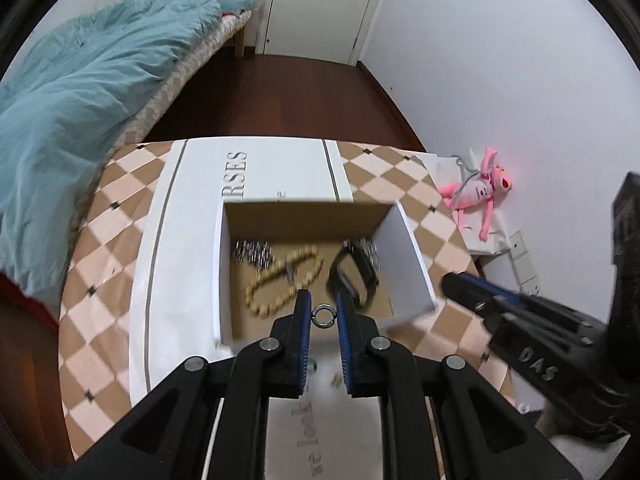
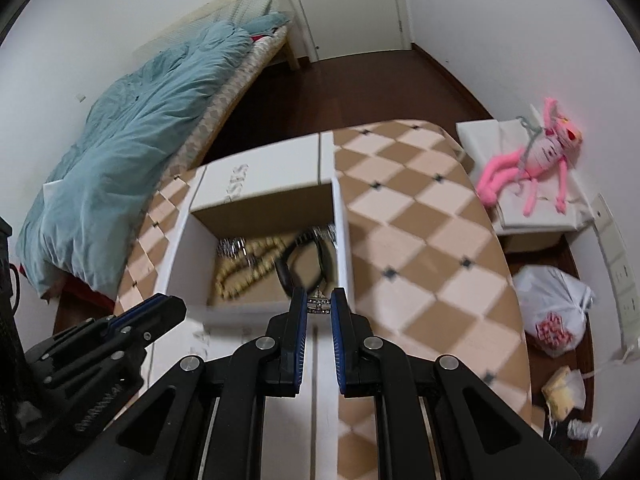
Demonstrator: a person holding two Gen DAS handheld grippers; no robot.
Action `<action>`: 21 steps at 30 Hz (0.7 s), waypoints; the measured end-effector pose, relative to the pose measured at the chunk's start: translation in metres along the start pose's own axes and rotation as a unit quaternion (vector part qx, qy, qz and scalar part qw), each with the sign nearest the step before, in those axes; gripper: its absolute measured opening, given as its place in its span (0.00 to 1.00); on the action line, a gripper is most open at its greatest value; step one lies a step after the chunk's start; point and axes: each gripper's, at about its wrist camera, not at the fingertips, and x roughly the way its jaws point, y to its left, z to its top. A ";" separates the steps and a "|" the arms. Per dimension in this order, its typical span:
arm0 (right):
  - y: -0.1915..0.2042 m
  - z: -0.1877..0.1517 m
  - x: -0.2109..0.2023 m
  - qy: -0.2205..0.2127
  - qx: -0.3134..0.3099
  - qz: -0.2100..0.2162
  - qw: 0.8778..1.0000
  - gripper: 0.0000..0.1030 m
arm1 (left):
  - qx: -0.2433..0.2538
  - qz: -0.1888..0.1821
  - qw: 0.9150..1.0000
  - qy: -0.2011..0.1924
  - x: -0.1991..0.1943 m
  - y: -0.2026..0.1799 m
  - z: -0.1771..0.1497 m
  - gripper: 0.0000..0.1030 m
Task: Organize jewelry
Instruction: 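Lower the charm and earring into the white box and open both tools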
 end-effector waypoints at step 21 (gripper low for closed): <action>0.010 0.069 0.086 0.142 -0.030 -0.007 0.989 0.21 | -0.026 0.091 0.993 0.076 0.038 0.038 0.054 0.66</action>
